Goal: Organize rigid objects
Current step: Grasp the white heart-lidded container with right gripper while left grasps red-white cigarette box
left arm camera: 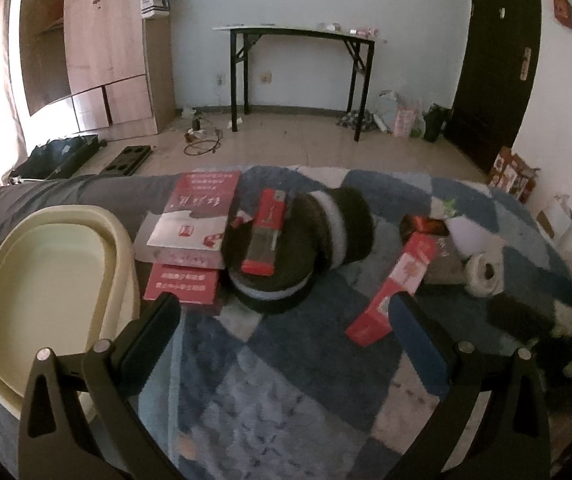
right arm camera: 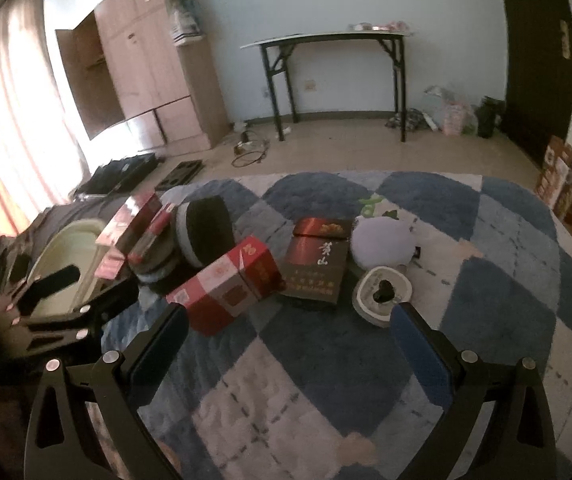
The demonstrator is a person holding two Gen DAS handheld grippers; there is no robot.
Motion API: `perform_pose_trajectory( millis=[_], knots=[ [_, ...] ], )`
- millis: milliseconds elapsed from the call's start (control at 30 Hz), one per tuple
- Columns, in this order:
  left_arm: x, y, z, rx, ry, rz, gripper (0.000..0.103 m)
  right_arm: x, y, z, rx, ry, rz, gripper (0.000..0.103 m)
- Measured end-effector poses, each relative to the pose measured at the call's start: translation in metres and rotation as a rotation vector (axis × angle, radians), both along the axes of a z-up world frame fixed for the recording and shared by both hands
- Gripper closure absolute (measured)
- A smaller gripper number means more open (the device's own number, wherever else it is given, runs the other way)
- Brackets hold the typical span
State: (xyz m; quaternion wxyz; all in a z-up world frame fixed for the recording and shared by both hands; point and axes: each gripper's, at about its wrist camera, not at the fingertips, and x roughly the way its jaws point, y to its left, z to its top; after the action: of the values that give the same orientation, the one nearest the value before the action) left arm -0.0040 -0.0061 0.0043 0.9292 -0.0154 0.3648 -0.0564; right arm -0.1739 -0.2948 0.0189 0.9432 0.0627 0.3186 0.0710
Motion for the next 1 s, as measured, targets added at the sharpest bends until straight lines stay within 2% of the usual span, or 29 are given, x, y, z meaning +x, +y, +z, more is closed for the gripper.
perform_pose_trajectory(
  millis=[67, 100, 167, 267, 333, 400, 467, 500, 533, 600, 667, 767, 833, 900, 1000],
  knots=[
    [-0.005, -0.003, 0.007, 0.047, 0.01, -0.026, 0.002, 0.0, 0.009, -0.002, -0.017, 0.004, 0.048, 0.0],
    [-0.01, -0.003, 0.015, 0.067, -0.017, -0.039, 0.002, -0.001, 0.01, -0.003, -0.003, 0.01, 0.072, 0.0],
    [-0.015, 0.006, 0.035, 0.053, -0.055, -0.049, 0.0, -0.004, 0.004, 0.002, 0.037, -0.001, 0.084, 0.0],
    [-0.007, 0.021, 0.066, 0.039, -0.098, -0.018, 0.0, -0.019, -0.011, 0.015, 0.108, -0.067, 0.103, 0.0],
    [0.0, 0.032, 0.088, 0.04, -0.139, 0.009, 0.0, -0.023, -0.019, 0.017, 0.115, -0.083, 0.073, 0.0],
    [0.002, 0.04, 0.095, 0.027, -0.176, 0.027, 0.0, -0.022, -0.024, 0.013, 0.088, -0.074, 0.044, 0.0],
    [0.001, 0.051, 0.085, -0.031, -0.19, 0.019, 0.0, -0.017, -0.025, 0.007, 0.051, -0.053, 0.038, 0.0],
    [0.009, 0.054, 0.076, -0.06, -0.146, -0.015, 0.0, -0.016, -0.026, 0.004, 0.027, -0.046, 0.034, 0.0],
    [0.022, 0.055, 0.067, -0.058, -0.096, -0.042, 0.0, -0.014, -0.028, 0.002, 0.003, -0.047, 0.024, 0.0],
    [0.034, 0.059, 0.055, -0.049, -0.091, -0.016, 0.0, -0.011, -0.032, -0.001, -0.007, -0.042, 0.021, 0.0],
    [0.047, 0.065, 0.04, -0.065, -0.033, 0.013, 0.0, -0.006, -0.038, -0.004, -0.007, -0.031, 0.007, 0.0],
    [0.061, 0.067, 0.018, -0.046, 0.018, 0.033, 0.0, 0.003, -0.049, -0.014, -0.037, -0.014, -0.034, 0.0],
    [0.066, 0.074, 0.007, -0.078, 0.019, 0.038, 0.0, 0.008, -0.052, -0.024, -0.033, 0.03, -0.012, 0.005],
    [0.074, 0.08, -0.006, -0.114, 0.049, 0.043, 0.003, 0.014, -0.051, -0.031, -0.047, 0.053, -0.007, 0.021],
    [0.081, 0.077, -0.02, -0.096, 0.081, 0.053, 0.009, 0.027, -0.047, -0.039, -0.072, 0.06, -0.013, 0.02]
  ],
)
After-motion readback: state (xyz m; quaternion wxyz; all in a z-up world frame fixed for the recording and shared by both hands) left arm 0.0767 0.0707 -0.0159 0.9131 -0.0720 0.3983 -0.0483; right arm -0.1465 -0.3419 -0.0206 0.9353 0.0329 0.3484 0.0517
